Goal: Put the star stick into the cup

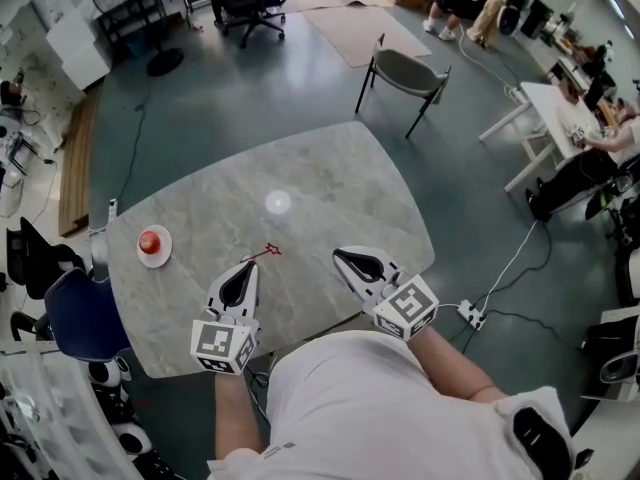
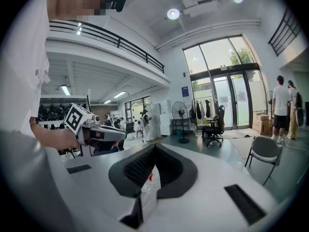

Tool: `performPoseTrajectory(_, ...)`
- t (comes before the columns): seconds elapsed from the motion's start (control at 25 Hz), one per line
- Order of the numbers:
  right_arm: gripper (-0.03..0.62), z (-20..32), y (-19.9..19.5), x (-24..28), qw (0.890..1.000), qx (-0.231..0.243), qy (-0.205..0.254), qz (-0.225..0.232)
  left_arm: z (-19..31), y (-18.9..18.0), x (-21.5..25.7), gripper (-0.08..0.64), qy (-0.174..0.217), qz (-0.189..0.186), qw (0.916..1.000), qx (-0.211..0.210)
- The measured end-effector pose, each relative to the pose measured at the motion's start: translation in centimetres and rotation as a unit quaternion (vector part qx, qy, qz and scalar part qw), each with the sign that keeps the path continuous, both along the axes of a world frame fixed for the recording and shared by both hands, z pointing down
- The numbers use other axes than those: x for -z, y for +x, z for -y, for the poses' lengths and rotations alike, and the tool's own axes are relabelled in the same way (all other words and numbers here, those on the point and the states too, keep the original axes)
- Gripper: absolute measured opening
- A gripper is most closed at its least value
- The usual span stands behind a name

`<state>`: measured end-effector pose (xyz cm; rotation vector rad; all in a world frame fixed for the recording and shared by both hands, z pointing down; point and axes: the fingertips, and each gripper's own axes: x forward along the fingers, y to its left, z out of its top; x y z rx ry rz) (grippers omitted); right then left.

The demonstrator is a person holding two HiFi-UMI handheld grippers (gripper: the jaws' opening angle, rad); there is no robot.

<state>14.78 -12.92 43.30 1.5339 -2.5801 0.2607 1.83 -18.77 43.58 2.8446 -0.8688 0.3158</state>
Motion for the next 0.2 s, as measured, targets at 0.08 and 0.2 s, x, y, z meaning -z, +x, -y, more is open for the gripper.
performPoseTrajectory(0.08,0.008,0.14,-0.01,0.0,1.0,0.0,-0.001,0.001,0.1,-0.07,-0.05,0.002,-0.002,0.0,1.0,0.001)
performPoseTrajectory(0.2,0.008,0.29,-0.07,-0.01,1.0,0.001,-0.002,0.002,0.24,-0.19,0.03,0.002,-0.003,-0.002,1.0,0.003)
